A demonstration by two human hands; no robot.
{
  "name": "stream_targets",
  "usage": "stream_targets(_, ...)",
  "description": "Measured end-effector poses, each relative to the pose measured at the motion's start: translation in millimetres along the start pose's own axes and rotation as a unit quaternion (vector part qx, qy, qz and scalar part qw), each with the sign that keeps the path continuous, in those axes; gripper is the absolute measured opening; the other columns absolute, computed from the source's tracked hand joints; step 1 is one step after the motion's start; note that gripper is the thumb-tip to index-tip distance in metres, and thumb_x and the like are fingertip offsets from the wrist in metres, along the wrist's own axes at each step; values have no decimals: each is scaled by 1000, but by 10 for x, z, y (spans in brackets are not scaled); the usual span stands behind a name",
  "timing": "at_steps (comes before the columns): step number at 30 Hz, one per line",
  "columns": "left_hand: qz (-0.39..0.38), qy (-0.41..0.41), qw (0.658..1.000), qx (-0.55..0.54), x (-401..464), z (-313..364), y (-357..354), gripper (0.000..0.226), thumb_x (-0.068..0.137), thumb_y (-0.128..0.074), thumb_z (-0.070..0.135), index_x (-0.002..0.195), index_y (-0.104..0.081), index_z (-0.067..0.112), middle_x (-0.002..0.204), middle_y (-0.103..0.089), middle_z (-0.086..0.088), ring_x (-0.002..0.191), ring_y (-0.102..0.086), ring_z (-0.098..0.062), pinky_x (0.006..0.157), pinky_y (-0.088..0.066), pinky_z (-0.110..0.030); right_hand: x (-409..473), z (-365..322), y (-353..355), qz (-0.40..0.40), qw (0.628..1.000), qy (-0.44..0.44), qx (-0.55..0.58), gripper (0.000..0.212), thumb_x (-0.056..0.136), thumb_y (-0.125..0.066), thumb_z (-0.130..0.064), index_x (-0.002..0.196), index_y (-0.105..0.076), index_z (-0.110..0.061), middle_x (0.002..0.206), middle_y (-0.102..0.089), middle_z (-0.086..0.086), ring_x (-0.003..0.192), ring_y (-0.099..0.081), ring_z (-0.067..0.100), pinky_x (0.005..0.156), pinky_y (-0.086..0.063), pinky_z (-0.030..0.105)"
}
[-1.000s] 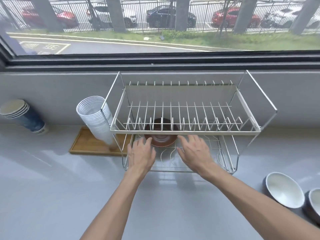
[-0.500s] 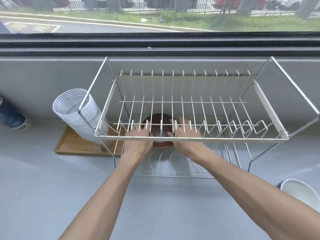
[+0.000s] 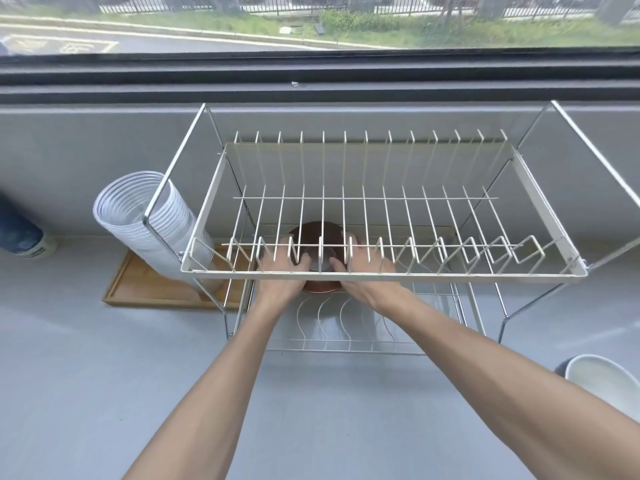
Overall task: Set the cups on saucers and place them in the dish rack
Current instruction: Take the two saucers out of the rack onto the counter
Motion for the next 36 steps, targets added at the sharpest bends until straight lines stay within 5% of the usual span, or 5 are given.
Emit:
stream_targets(4,-2,9,998,-55,-83,61,28,69,84,-63,48,143,-47,14,134,-57,-21,126,-53,-41,105,-46,-51,15,-126,68,66,997,-20,-21,53,101,-39,-47,136,-45,-8,114,-65,19,103,-64,39,80,-52,40)
stream_targets(9,1,7,1000,-29,-204,85,15,59,86,-64,47,130,-56,8,125,-62,-22,116,-59,-43,100,-49,-51,-2,71,-196,-67,997,-1,30,80,94,-20,-66,147,-37,-9,146,-45,20,134,-44,35,108,-37,45)
stream_targets(14,-6,-7,999,-34,-418,120,21,67,89,-63,52,147,-48,22,144,-57,-12,132,-53,-35,106,-44,-41,-198,83,-40,95,991,-24,93,56,97,-44,-45,145,-34,-17,131,-52,21,117,-53,43,93,-44,45)
stream_targets(20,-16,-5,1000,-18,-678,177,15,43,88,-62,44,121,-66,15,126,-63,-15,124,-57,-36,102,-46,-40,-463,173,-55,75,992,-45,89,54,95,-46,-48,134,-44,-11,124,-57,22,116,-54,42,93,-47,45)
stream_targets(36,-42,-74,996,-24,-1682,373,-167,46,91,-61,41,135,-60,27,139,-60,-7,131,-53,-26,107,-41,-37,-1650,644,-23,95,984,-76,132,63,95,-46,-52,148,-31,-22,133,-50,21,122,-51,40,99,-41,45)
Point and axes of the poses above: each hand's wrist, its own x-axis towards the middle knuckle, its own y-axis out of the back of the hand, z = x × y, the point moved 4 cm from there along x, towards the middle knuckle
